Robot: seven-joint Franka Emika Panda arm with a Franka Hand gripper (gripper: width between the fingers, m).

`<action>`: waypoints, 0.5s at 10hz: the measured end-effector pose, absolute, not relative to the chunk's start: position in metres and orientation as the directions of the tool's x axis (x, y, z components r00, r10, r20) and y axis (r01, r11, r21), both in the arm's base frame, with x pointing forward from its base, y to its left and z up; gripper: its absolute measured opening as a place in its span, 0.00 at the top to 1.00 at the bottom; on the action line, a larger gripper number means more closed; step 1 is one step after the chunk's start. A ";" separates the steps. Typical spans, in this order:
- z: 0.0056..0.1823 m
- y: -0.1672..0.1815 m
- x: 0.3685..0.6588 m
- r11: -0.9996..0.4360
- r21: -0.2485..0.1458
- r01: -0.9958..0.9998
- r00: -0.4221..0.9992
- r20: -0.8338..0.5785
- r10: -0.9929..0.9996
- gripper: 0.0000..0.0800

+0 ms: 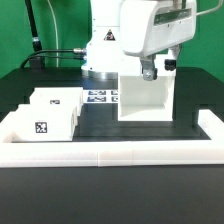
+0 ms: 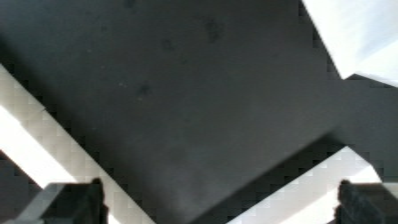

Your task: Assemble drawer

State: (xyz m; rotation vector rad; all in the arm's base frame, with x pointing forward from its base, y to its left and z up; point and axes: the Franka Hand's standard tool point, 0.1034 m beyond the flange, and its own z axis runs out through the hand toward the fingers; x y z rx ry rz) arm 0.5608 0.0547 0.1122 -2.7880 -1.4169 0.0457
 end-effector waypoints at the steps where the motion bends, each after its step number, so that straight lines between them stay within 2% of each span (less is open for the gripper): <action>1: 0.112 0.055 0.561 -0.590 -0.026 0.807 0.589 -0.020 0.808 0.19; 5: 0.112 0.055 0.561 -0.590 -0.026 0.807 0.589 -0.020 0.808 0.19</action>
Offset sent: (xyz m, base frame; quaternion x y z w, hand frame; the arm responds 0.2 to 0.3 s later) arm 0.0000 0.0000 0.0000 0.0000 0.0000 0.0000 1.0000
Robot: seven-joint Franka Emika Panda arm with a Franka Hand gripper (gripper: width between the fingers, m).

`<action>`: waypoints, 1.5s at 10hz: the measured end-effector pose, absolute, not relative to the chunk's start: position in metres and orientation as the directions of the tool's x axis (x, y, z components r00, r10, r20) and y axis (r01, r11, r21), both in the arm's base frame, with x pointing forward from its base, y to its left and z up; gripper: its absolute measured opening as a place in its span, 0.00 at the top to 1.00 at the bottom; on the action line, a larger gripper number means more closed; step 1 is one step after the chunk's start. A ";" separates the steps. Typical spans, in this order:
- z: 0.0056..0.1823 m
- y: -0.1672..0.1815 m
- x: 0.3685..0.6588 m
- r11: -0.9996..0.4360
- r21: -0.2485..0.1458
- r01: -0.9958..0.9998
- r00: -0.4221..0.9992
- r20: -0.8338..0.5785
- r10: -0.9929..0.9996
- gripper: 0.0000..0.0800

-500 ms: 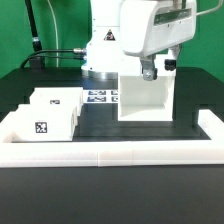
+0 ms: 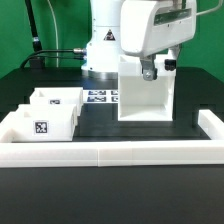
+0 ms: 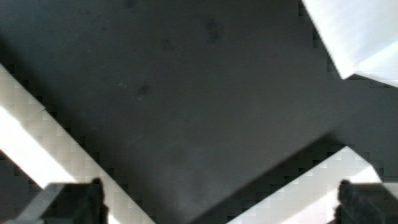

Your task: Assemble drawer

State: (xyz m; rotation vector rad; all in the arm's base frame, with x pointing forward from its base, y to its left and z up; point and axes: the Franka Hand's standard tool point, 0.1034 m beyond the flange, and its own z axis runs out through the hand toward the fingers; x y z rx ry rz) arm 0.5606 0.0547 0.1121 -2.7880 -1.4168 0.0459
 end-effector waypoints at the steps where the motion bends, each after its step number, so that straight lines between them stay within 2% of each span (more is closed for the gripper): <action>1: 0.114 0.055 0.557 -0.618 -0.014 0.786 0.618 -0.009 0.786 0.19; 5: 0.130 0.067 0.513 -0.794 0.005 0.608 0.794 -0.009 0.608 0.19; 8: 0.156 0.076 0.487 -0.833 0.022 0.552 0.833 0.005 0.553 0.19; 10: 0.149 0.076 0.488 -0.835 0.016 0.551 0.835 -0.002 0.551 0.19; 13: 0.149 0.075 0.488 -0.845 0.017 0.535 0.845 0.003 0.535 0.19; 15: 0.143 0.076 0.475 -0.936 0.033 0.351 0.935 0.049 0.352 0.19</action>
Offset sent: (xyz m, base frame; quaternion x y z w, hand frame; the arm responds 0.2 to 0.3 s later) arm -0.0425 0.0096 0.0209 -0.0488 0.0043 0.1354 0.9896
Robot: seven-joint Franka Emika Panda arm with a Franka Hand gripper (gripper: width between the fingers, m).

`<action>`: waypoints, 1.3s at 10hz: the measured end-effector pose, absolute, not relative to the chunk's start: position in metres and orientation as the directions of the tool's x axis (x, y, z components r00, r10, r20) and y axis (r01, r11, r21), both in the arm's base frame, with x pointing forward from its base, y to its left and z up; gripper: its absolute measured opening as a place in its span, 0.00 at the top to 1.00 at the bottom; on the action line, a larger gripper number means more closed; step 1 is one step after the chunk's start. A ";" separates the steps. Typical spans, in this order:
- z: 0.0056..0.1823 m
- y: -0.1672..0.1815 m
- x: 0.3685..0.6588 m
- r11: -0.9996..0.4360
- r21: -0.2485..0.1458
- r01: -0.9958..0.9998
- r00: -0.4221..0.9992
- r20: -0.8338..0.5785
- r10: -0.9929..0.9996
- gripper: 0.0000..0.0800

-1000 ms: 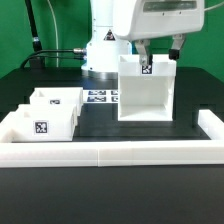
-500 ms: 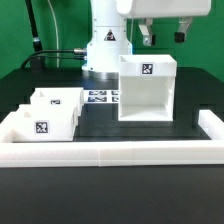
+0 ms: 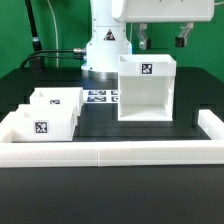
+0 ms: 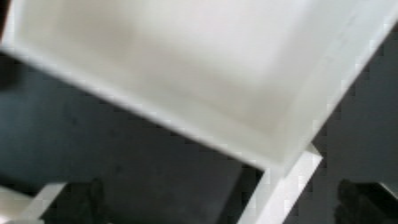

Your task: Assemble drawer

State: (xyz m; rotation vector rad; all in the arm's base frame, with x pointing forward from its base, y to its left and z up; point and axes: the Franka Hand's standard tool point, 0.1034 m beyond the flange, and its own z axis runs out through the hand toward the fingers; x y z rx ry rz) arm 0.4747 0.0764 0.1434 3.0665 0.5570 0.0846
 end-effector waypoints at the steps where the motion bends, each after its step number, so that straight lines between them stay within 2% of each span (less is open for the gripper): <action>1: 0.141 0.083 0.463 -0.965 0.033 0.258 0.964 0.048 0.260 0.19; 4: 0.122 0.100 0.441 -1.000 0.013 0.027 0.999 0.019 0.028 0.19; 6: 0.111 0.105 0.437 -1.000 0.002 -0.008 1.000 0.024 -0.008 0.19; 8: 0.109 0.105 0.435 -1.000 0.004 -0.007 1.000 0.017 -0.007 0.19; 9: 0.107 0.105 0.434 -1.000 0.007 -0.004 1.000 0.012 -0.004 0.30; 10: 0.107 0.104 0.434 -1.000 0.006 -0.002 1.000 0.012 -0.002 0.46; 11: 0.107 0.105 0.434 -1.000 0.006 -0.001 1.000 0.012 -0.001 0.46; 12: 0.107 0.105 0.434 -1.000 0.006 -0.001 1.000 0.012 -0.001 0.69; 13: 0.107 0.105 0.434 -1.000 0.006 -0.001 1.000 0.012 -0.001 0.86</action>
Offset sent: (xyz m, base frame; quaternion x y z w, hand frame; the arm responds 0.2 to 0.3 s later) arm -0.0267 0.0206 -0.0263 0.0283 -0.0325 0.2162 0.9754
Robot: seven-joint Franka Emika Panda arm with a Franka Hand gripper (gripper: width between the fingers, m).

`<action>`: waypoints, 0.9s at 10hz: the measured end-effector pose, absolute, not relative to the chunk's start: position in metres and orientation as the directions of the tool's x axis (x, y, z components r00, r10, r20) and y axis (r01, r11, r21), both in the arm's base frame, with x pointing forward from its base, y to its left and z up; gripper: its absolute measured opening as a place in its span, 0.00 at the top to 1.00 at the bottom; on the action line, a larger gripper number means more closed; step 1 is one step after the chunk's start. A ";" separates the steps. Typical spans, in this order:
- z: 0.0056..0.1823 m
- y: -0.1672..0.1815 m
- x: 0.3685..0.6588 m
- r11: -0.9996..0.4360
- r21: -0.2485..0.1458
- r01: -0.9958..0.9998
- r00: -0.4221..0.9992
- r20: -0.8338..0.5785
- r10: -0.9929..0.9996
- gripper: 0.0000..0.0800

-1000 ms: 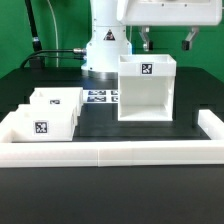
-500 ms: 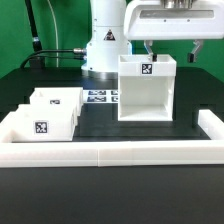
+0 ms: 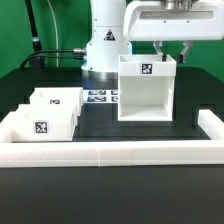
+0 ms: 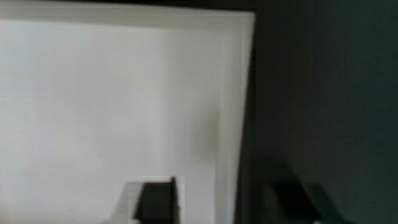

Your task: Assemble drawer

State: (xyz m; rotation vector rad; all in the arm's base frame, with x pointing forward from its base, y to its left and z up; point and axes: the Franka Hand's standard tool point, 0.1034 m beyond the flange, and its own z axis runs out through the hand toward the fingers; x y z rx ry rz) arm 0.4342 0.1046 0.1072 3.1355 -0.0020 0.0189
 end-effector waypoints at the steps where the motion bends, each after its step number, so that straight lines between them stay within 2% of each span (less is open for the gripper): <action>1: 0.107 0.105 0.434 -1.000 0.006 -0.001 1.000 0.012 -0.001 0.86; 2: 0.107 0.105 0.435 -1.000 0.006 -0.001 1.000 0.013 -0.001 0.96; 7: 0.107 0.105 0.435 -1.000 0.006 -0.001 1.000 0.013 -0.001 0.96; 8: 0.107 0.101 0.440 -1.000 -0.002 0.031 0.999 0.013 0.031 0.96; 9: 0.107 0.093 0.457 -0.999 -0.017 0.037 0.999 0.022 0.037 0.96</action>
Offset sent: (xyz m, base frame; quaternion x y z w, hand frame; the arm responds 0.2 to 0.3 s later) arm 0.0000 0.0000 0.0000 0.0000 0.0000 0.0000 1.0000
